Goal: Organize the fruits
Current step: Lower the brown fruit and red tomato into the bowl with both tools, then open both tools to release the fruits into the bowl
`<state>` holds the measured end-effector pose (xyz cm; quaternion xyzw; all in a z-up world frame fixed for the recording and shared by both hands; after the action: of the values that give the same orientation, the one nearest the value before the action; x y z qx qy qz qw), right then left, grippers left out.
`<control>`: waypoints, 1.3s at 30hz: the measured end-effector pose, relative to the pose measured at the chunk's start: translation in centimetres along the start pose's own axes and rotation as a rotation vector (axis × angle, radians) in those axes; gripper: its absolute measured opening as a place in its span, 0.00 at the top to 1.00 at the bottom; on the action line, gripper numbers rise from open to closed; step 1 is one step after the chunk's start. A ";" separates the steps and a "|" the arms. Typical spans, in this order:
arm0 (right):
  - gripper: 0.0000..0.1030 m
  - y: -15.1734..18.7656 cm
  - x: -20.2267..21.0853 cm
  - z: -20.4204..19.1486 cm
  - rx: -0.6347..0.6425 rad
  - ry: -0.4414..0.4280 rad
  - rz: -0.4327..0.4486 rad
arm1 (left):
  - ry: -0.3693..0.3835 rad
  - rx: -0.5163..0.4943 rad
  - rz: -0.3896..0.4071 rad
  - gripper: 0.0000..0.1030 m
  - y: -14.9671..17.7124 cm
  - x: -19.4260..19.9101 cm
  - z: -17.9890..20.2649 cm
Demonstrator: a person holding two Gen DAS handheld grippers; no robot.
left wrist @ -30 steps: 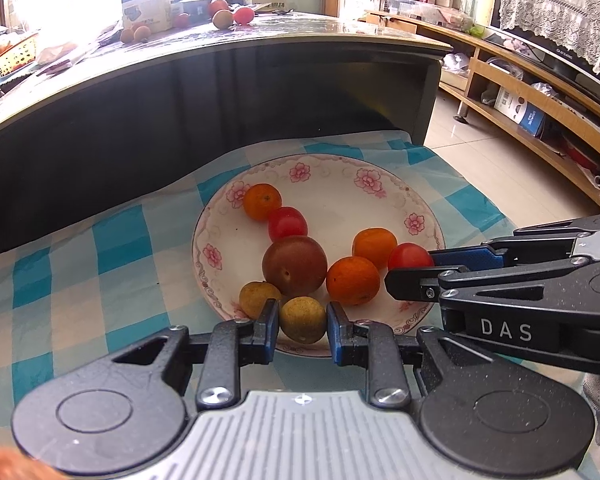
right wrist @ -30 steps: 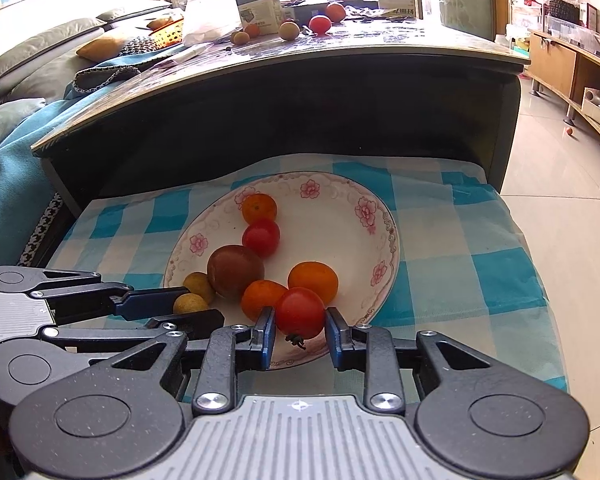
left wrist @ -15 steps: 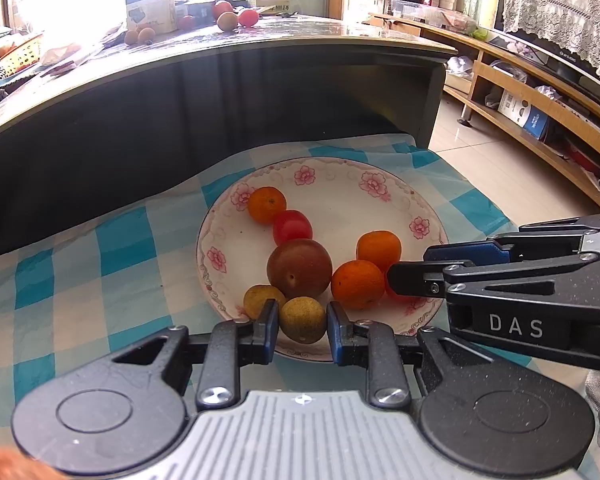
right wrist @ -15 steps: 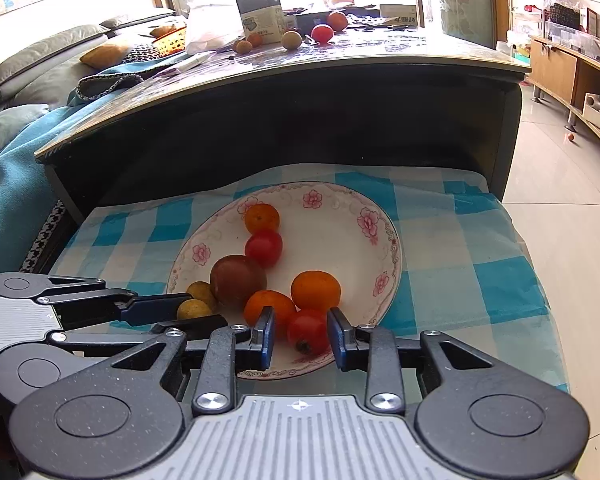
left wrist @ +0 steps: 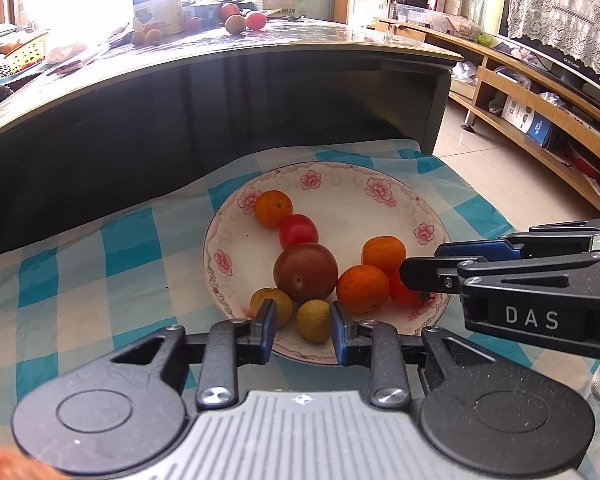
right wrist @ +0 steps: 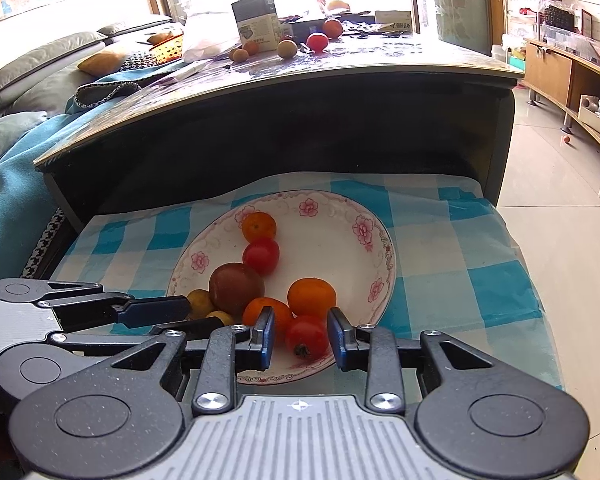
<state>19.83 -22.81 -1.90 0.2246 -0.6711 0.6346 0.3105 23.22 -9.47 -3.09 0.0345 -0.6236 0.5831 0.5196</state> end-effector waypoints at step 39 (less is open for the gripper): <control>0.67 0.8 1.8 0.5 -0.013 0.022 -0.011 | -0.122 0.069 0.030 0.21 1.1 2.8 -0.1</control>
<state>17.95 -23.06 -1.16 0.2192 -0.6706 0.6309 0.3228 21.31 -7.54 -1.93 0.0782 -0.6341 0.6088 0.4703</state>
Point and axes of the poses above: each gripper's, at about its wrist camera, not at the fingertips, and x roughly against the way its jaws point, z to its right, y to its underside, the point moved 3 cm from there along -x, roughly the way its jaws point, and after that the axes turned 15 degrees about y, right-handed, at the moved point
